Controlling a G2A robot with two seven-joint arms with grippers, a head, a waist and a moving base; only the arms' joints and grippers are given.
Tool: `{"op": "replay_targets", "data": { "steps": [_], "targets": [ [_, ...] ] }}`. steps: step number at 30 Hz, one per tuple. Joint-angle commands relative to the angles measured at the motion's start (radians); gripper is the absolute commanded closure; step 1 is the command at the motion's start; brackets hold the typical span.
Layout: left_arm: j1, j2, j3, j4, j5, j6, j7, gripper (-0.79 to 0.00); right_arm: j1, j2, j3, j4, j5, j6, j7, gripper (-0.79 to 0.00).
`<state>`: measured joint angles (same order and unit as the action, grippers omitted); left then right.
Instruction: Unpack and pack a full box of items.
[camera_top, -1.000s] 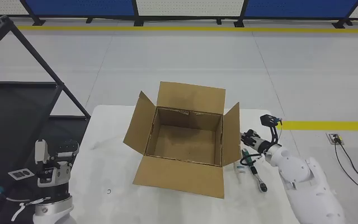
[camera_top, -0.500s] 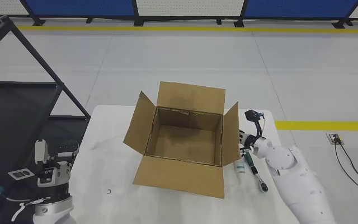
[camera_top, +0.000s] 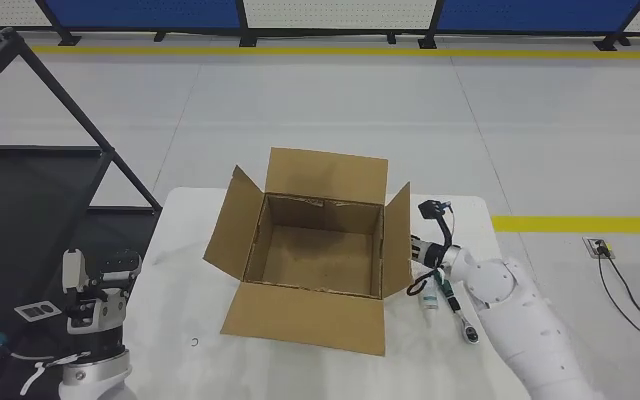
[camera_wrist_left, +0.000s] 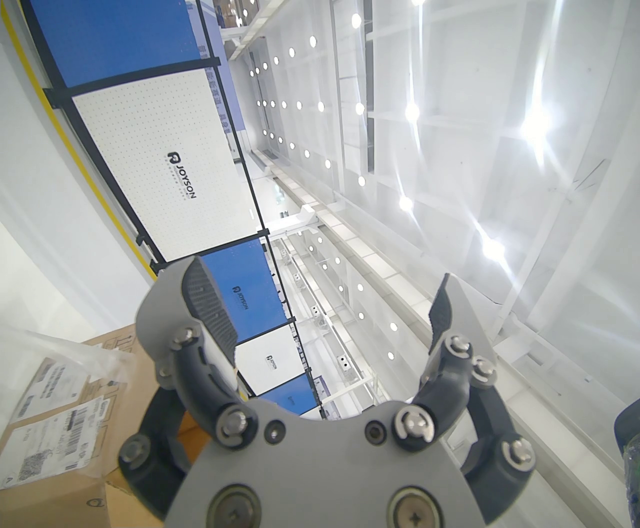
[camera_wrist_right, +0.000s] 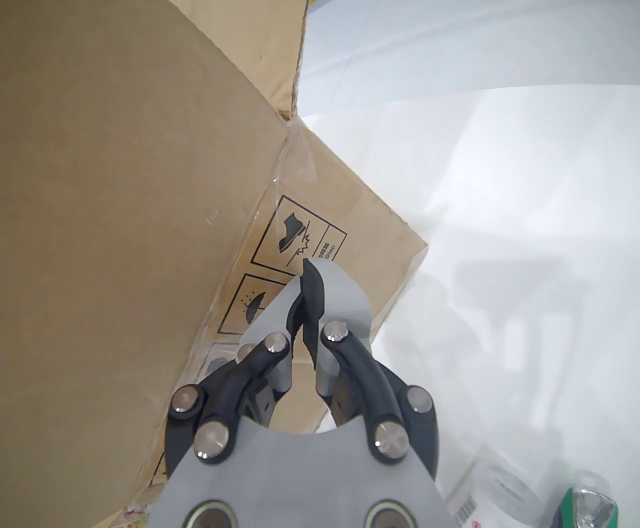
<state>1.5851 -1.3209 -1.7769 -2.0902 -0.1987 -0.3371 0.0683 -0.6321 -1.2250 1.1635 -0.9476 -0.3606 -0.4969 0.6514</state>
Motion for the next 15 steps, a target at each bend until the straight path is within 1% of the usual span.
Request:
{"op": "replay_targets", "data": {
  "steps": [1,2,3,5,7,8,9,10,11,13,15],
  "targets": [
    [0.000,0.000,0.000,0.000,0.000,0.000,0.000,-0.785,0.008,-0.001,-0.004,0.013,-0.002,-0.006,-0.003,0.000],
    [0.000,0.000,0.000,0.000,0.000,0.000,0.000,-0.785,0.009,0.000,-0.001,0.016,-0.003,-0.009,-0.006,0.000],
    [0.000,0.000,0.000,0.000,0.000,0.000,0.000,-0.785,0.009,0.003,0.007,0.017,-0.005,-0.017,-0.009,-0.252],
    [0.000,0.000,0.000,0.000,0.000,0.000,0.000,-0.785,-0.005,0.017,0.036,-0.005,-0.029,-0.036,-0.015,-0.514],
    [0.000,0.000,0.000,0.000,0.000,0.000,0.000,-0.785,-0.041,0.037,0.083,-0.064,-0.080,-0.044,-0.020,-0.529],
    [0.000,0.000,0.000,0.000,0.000,0.000,0.000,-0.785,-0.068,0.049,0.109,-0.110,-0.110,-0.041,-0.014,-0.505],
    [0.000,0.000,0.000,0.000,0.000,0.000,0.000,-0.785,-0.101,0.061,0.141,-0.166,-0.133,-0.035,-0.009,-0.517],
    [0.000,0.000,0.000,0.000,0.000,0.000,0.000,-0.785,-0.139,0.073,0.176,-0.227,-0.158,-0.021,-0.001,-0.585],
    [0.000,0.000,0.000,0.000,0.000,0.000,0.000,-0.785,-0.181,0.085,0.212,-0.295,-0.186,-0.005,0.009,-0.594],
    [0.000,0.000,0.000,0.000,0.000,0.000,0.000,-0.785,-0.271,0.105,0.280,-0.434,-0.232,0.025,0.040,-0.656],
    [0.000,0.000,0.000,0.000,0.000,0.000,0.000,-0.785,-0.358,0.120,0.339,-0.564,-0.277,0.058,0.072,-0.680]
  ]
}}
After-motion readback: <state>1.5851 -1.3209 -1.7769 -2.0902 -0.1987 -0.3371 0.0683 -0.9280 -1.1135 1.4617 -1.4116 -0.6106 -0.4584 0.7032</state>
